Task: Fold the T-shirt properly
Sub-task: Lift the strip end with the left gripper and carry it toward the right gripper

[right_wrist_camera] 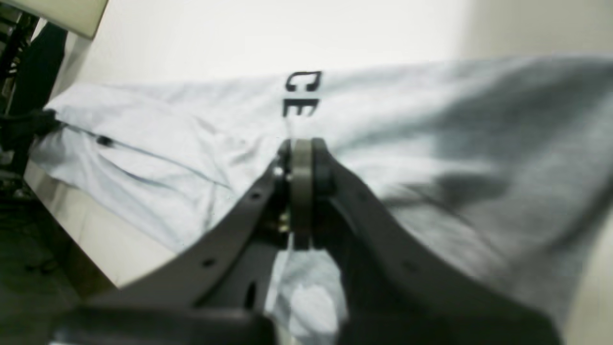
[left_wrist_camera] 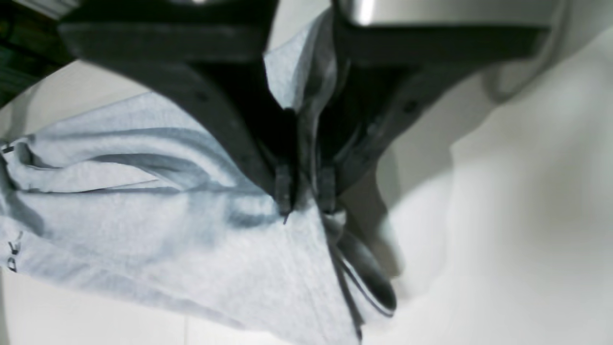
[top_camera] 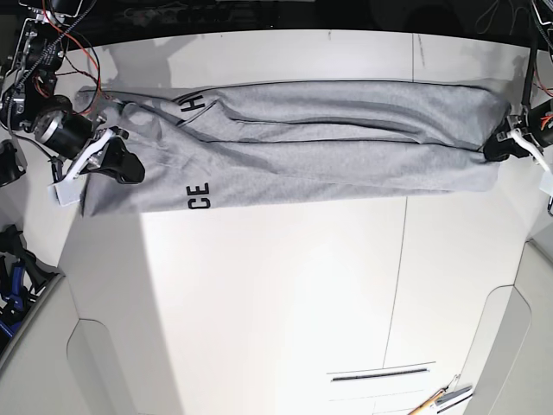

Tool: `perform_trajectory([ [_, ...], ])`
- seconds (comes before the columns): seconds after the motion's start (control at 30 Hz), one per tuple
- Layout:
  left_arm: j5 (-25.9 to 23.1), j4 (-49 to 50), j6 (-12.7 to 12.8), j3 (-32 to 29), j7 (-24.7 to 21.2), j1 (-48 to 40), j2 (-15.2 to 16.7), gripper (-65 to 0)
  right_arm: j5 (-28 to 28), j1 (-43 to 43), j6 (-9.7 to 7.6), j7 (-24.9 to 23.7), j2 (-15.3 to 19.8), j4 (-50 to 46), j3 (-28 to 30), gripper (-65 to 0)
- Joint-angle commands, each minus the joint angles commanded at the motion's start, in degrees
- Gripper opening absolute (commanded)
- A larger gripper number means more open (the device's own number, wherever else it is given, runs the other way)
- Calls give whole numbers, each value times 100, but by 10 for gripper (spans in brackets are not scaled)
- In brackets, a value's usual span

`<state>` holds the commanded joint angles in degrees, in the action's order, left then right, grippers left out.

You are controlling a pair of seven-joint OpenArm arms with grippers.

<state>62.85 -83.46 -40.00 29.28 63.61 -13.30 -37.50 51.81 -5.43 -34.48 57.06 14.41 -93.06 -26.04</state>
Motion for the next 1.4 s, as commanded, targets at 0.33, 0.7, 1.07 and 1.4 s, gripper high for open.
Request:
perform_trajectory([
  [0.33, -358, -2017, 454, -13, 269, -22, 85, -650, -46, 0, -2, 0, -9, 0, 0, -650],
  [0.7, -763, -3593, 596, -1714, 131, -9, 960, -650, -195, 0, 0, 0, -17, 0, 2, -650],
  [1.07, -2424, -3322, 790, -3346, -396, 391, 2284, -650, -415, -15, 22, 2, -17, 0, 2, -650],
  [1.4, -2406, -2839, 790, -3348, -520, 393, 3215, -650, -448, -15, 22, -2, -17, 0, 2, -650],
])
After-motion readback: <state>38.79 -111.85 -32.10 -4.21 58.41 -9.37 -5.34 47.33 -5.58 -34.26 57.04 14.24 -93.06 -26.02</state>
